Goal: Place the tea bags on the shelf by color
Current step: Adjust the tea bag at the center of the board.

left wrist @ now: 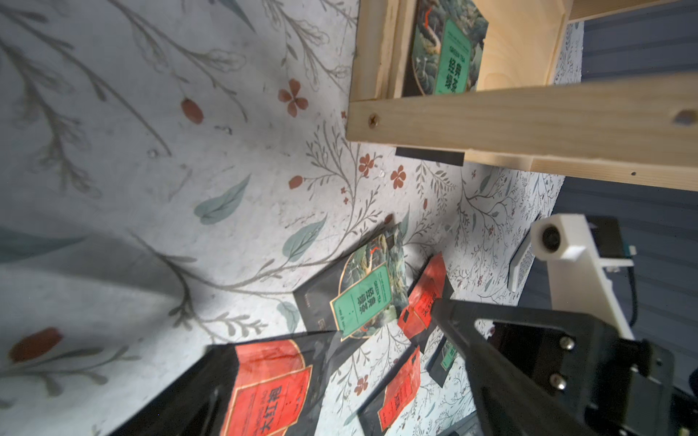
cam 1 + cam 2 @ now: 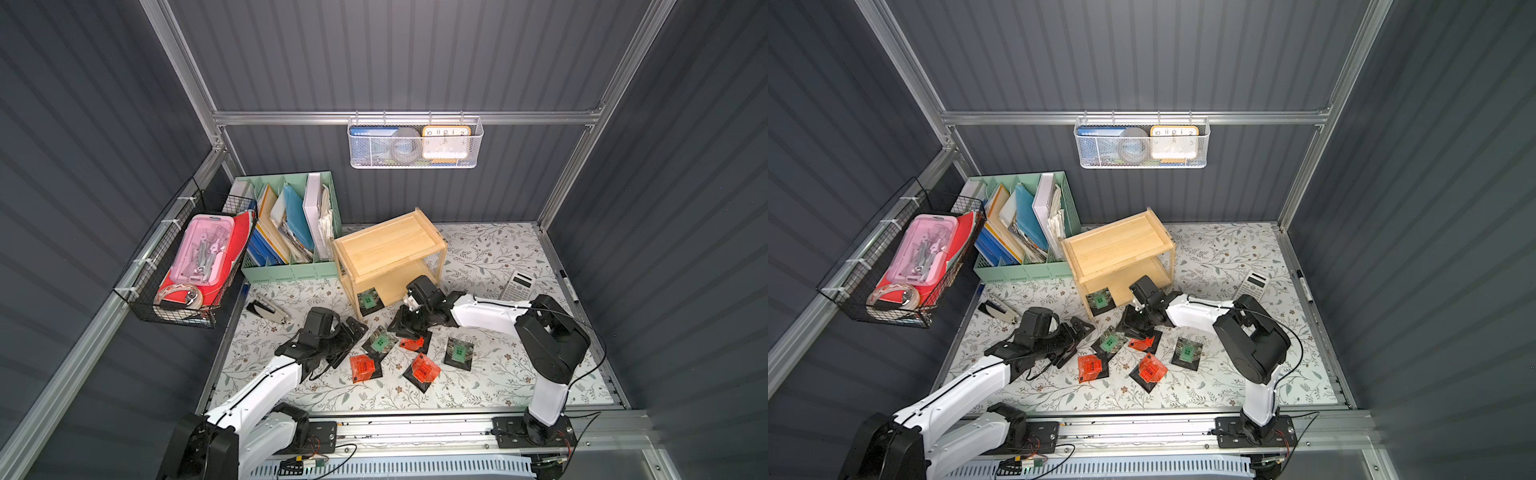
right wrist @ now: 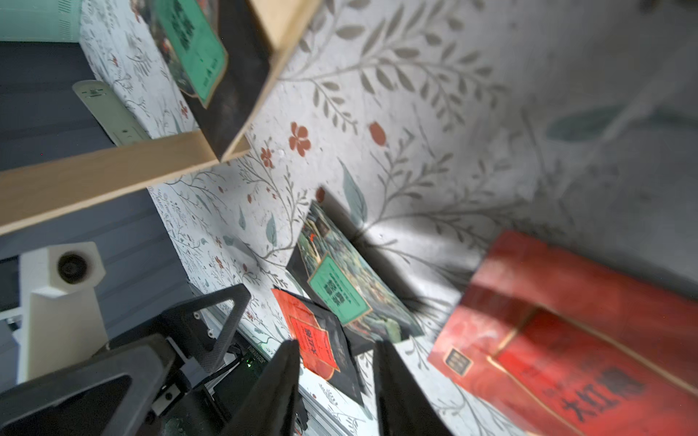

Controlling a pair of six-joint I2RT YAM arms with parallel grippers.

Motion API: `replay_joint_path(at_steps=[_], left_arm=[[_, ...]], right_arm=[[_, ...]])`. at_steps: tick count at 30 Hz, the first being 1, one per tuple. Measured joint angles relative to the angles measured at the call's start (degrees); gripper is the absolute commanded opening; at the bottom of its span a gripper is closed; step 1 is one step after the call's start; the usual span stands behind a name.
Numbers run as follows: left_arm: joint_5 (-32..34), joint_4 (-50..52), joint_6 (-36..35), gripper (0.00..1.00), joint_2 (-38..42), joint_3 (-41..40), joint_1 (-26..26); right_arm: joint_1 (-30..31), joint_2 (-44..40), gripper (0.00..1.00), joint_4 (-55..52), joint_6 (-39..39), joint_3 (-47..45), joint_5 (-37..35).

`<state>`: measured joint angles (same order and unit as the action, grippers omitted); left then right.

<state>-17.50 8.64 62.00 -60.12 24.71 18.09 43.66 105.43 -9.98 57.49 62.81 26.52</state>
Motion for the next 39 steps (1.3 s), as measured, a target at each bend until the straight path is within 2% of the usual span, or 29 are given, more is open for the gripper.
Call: replay_joint_path(at_steps=[9, 27, 39], left_arm=[[0.83, -5.22, 0.00, 1.00, -2.75, 0.00, 0.00], [1.95, -5.31, 0.00, 1.00, -1.60, -0.09, 0.00], [2.62, -3.67, -0.02, 1.00, -0.90, -0.13, 0.00]], right_arm=[[3.96, -0.07, 0.38, -0.68, 3.34, -1.05, -0.39], [3.93, 2.29, 0.38, -2.27, 5.97, -0.98, -2.95], [2.82, 6.05, 0.36, 1.27, 5.92, 2.71, -2.54]])
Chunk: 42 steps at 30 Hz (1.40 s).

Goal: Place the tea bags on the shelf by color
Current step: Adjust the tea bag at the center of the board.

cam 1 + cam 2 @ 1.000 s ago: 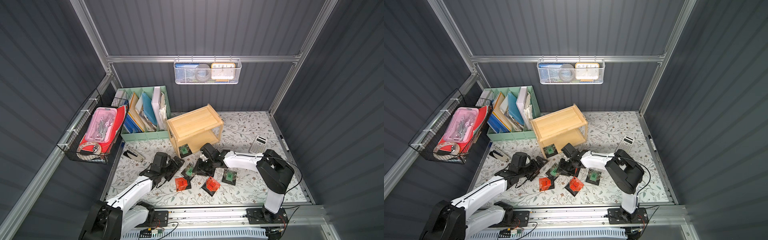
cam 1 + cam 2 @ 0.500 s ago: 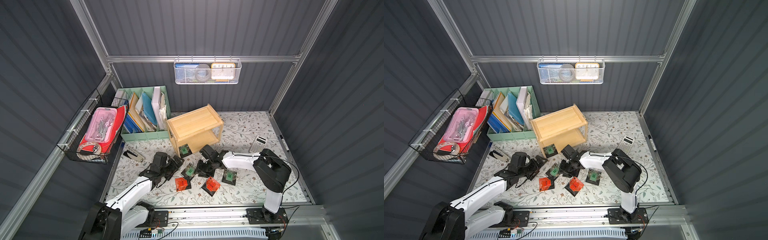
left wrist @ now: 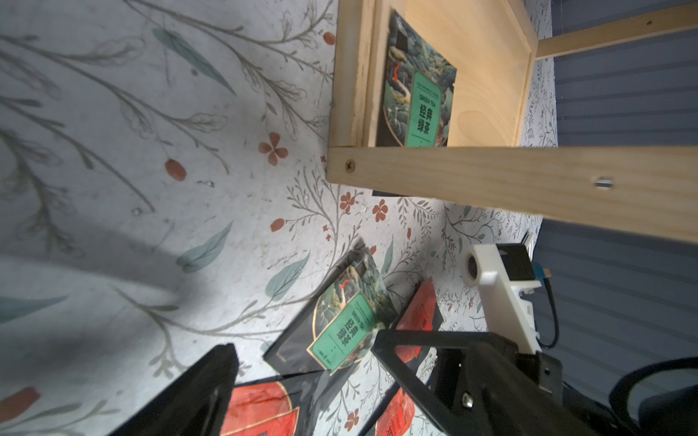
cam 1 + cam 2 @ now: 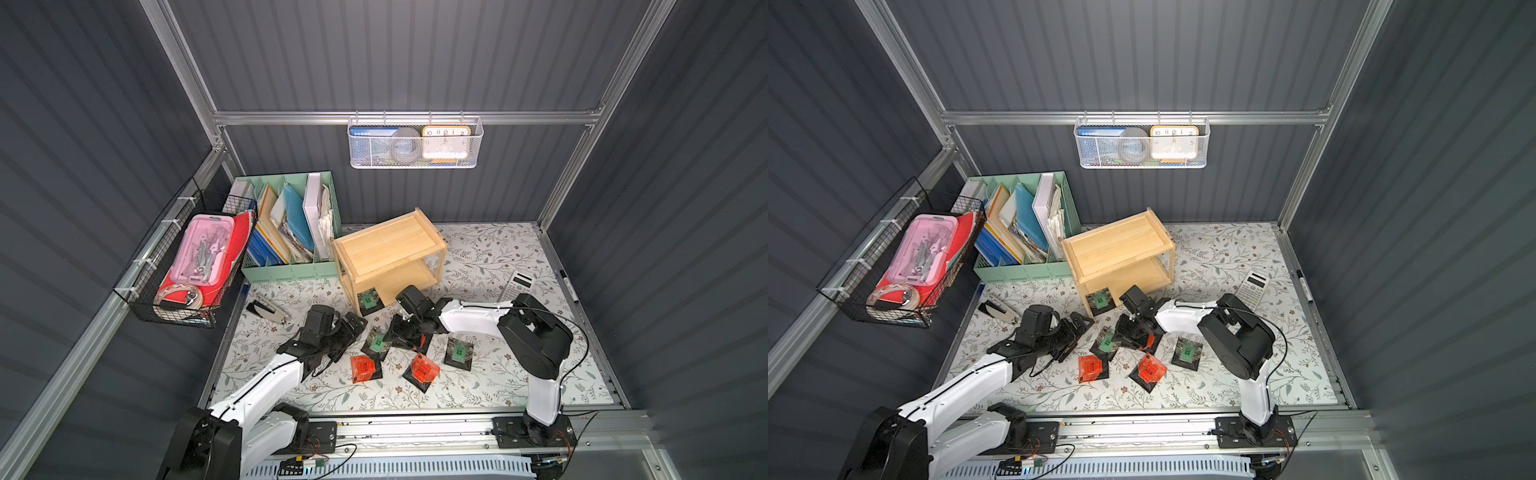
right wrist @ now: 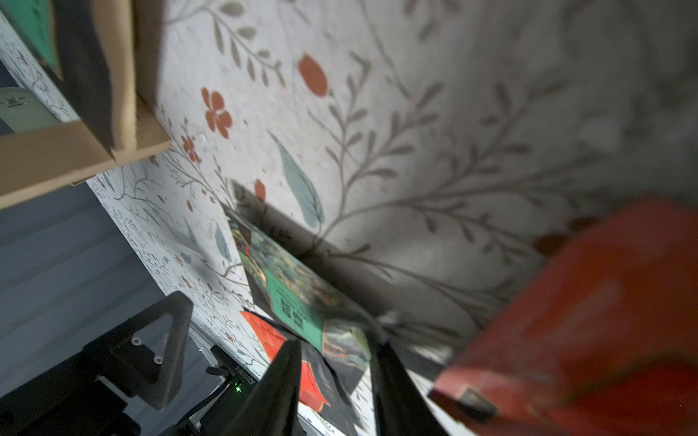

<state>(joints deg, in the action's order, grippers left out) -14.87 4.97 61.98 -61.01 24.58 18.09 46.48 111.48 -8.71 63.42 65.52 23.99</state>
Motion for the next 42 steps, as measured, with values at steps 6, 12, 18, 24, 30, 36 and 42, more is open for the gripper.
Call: replay_joint_path(at_steps=[6, 12, 18, 24, 30, 36, 42], left_arm=[[0.17, 0.00, -0.17, 1.00, -0.07, 0.00, 0.00], [0.13, -0.15, -0.17, 1.00, -0.66, -0.09, 0.00], [-0.35, -1.77, -0.11, 1.00, -1.09, -1.64, 0.00], [-1.03, -3.61, 0.48, 1.00, -1.09, -3.63, 0.13], [-1.62, -5.51, 1.09, 1.00, -1.09, -5.22, 0.74], [-2.14, -7.45, 1.70, 1.00, -1.81, -5.53, 1.25], [-2.40, -8.70, 2.71, 1.00, -2.40, -5.60, 3.26]], right_arm=[[-0.76, 2.10, 0.35, 2.86, 0.13, 1.79, 0.59], [-0.90, 4.28, 0.35, 5.11, 0.17, 3.76, 1.97], [-0.90, 4.33, 0.36, 5.42, 0.13, 3.76, 2.14], [-0.90, 3.19, 0.36, 3.89, -0.68, 3.32, 1.68], [-0.92, 0.17, 0.36, 2.75, -1.55, 1.46, 1.60], [-0.90, -0.57, 0.36, 2.43, -1.77, -0.04, 1.66], [-0.79, -0.57, 0.36, 1.84, -1.77, -1.40, 1.70]])
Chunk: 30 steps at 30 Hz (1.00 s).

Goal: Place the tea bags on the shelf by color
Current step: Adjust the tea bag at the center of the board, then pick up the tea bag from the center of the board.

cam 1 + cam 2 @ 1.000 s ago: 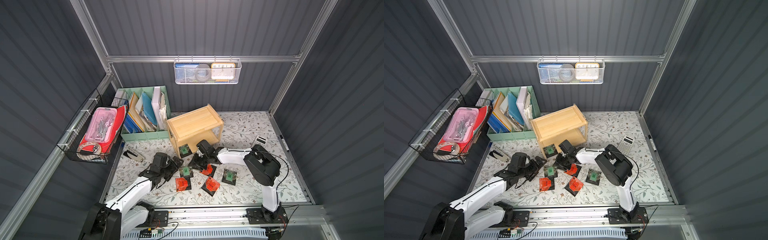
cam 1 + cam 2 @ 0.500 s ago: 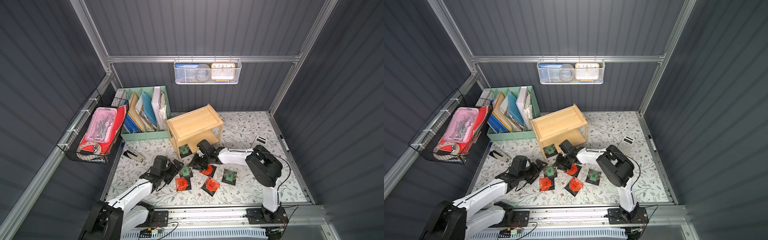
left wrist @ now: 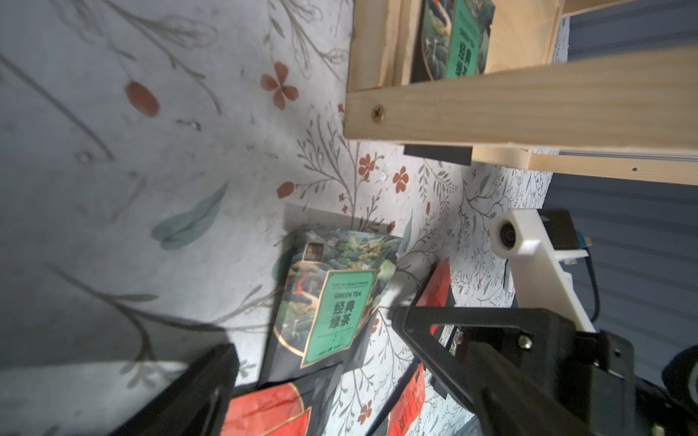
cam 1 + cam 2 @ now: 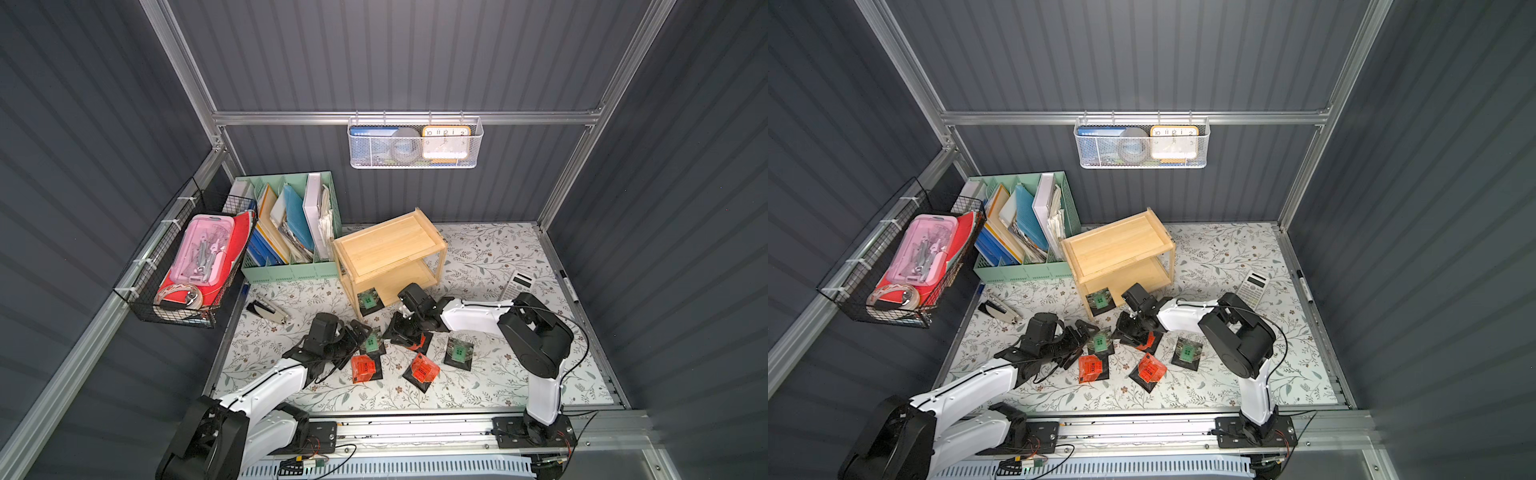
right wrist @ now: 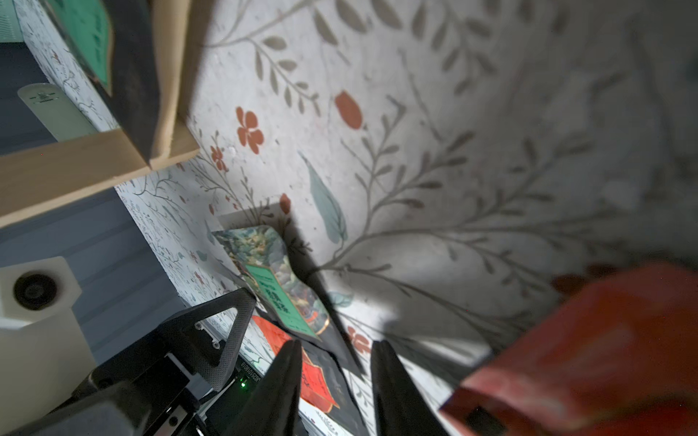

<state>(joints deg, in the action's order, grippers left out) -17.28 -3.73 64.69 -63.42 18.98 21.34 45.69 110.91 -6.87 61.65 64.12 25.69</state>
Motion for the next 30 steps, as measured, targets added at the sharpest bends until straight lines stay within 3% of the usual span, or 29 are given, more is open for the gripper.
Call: replay_joint_path(at_steps=[15, 30], left_arm=[[1.60, -1.81, 4.44, 1.00, -0.92, -0.02, 8.48], [7.04, 3.56, 3.78, 1.00, 0.46, 3.96, 8.90]], right_arm=[[0.11, -1.25, 0.36, 0.57, 0.00, -2.01, 0.22], [0.17, -1.27, 0.36, 1.31, -0.81, -2.14, 0.24]])
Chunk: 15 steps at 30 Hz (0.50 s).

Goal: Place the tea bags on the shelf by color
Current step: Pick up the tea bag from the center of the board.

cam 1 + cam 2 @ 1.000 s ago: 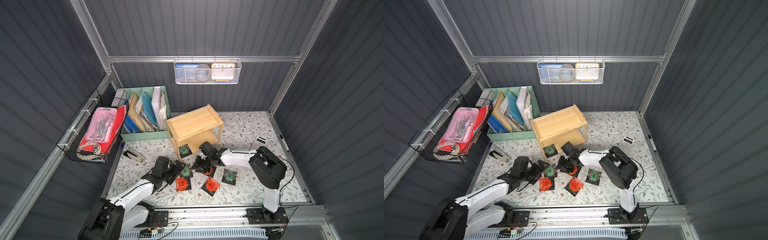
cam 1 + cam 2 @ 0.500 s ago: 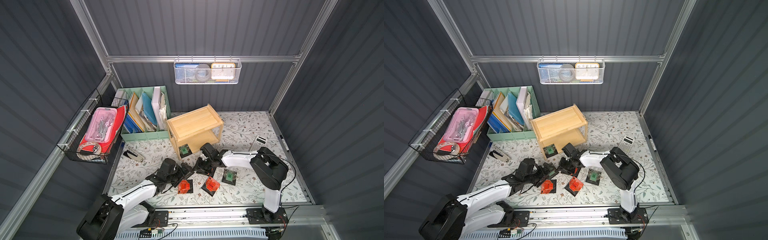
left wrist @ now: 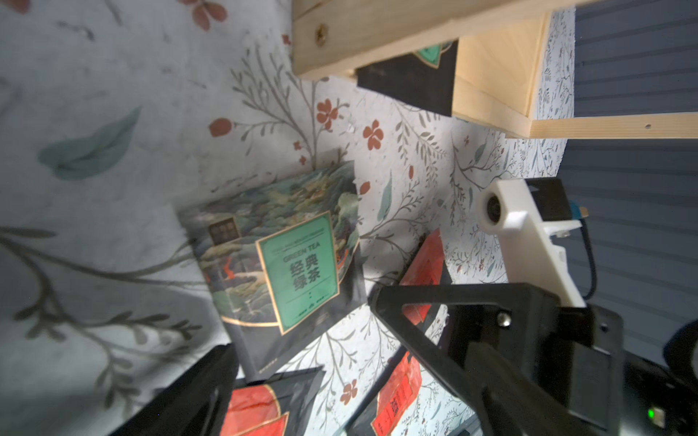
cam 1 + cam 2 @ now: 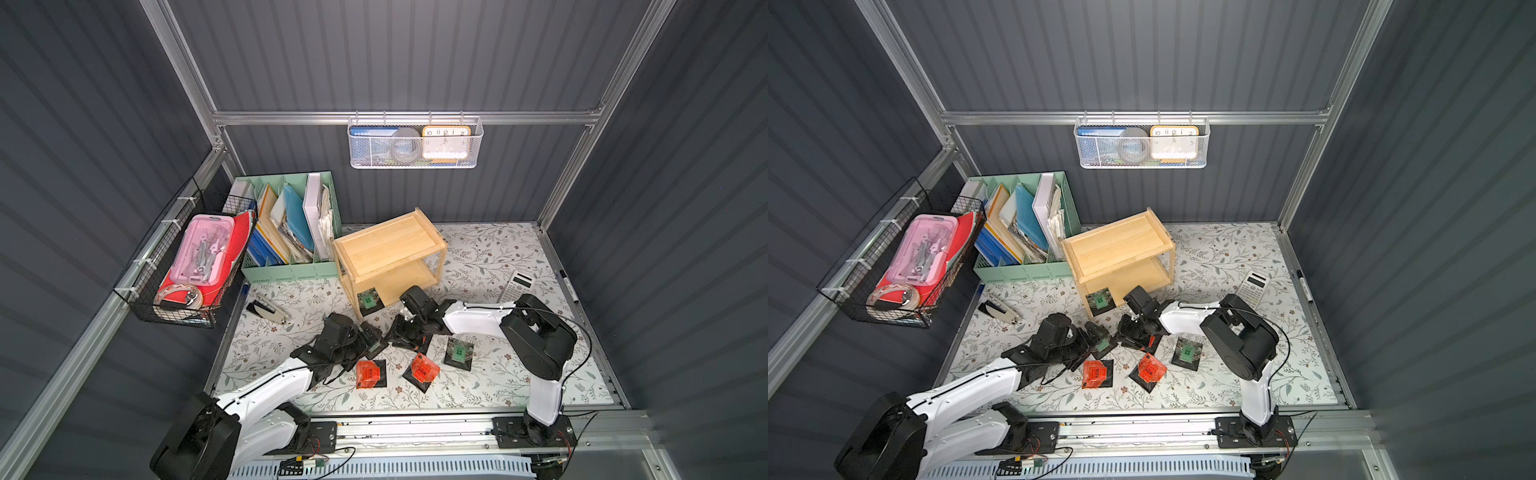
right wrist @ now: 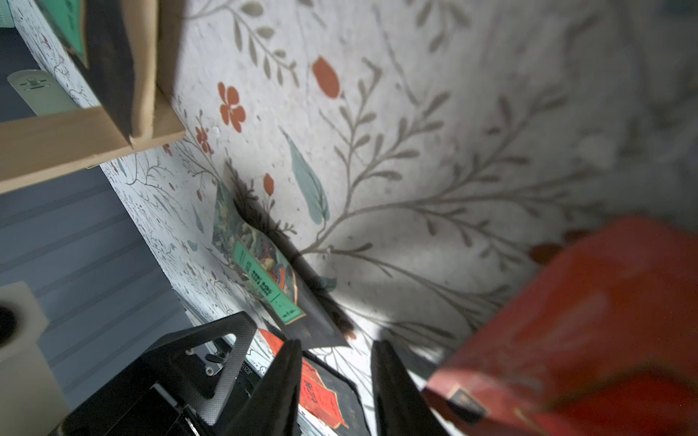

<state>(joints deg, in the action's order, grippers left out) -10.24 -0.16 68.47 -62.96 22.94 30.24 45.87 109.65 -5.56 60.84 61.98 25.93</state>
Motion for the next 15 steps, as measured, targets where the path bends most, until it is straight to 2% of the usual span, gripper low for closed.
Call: replay_joint_path(at_steps=[8, 15], left_arm=[[1.49, 0.66, -0.96, 1.00, -3.58, 4.13, 0.00], [3.91, 0.92, -1.20, 1.00, -5.53, 4.48, 0.00]], right_arm=[[0.00, 0.00, 0.36, -0.04, -0.28, 0.07, 0.42], [0.00, 0.00, 0.36, -0.35, -0.46, 0.31, 0.74]])
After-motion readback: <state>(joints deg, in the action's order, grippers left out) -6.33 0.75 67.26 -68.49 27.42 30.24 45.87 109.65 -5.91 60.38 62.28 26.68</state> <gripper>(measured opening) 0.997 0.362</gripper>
